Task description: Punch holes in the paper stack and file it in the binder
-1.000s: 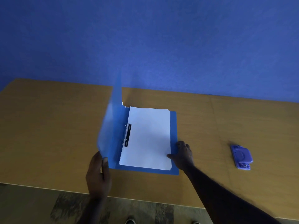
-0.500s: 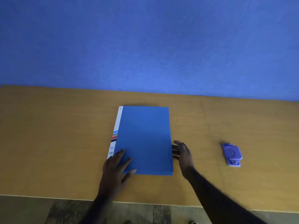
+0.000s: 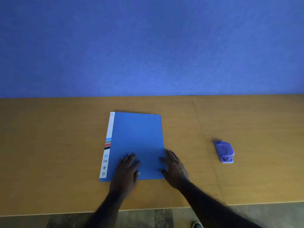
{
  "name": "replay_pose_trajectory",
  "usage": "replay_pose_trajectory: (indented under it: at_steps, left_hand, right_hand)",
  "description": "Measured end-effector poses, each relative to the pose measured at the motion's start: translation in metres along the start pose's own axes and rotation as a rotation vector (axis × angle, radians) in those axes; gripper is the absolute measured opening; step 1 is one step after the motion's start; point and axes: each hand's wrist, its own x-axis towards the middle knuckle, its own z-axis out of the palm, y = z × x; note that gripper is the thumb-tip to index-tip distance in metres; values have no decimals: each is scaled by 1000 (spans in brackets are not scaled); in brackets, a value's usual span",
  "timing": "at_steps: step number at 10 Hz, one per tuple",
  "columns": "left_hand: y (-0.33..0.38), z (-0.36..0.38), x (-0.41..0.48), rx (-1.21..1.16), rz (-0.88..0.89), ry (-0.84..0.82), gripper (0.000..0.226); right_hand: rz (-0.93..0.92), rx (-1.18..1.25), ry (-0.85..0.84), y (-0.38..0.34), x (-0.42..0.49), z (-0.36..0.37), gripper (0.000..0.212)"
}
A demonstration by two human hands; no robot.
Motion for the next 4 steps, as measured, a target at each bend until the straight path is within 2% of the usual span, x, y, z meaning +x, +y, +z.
replay_pose_trajectory:
  at_steps: [2, 4]
  left_hand:
    - [5, -11, 5, 11, -34, 21, 41]
    - [10, -24, 17, -1, -33, 60, 40]
  right_hand:
    - [33, -3, -72, -6, 0, -17, 59]
    - [87, 70, -47, -6, -2, -48, 58]
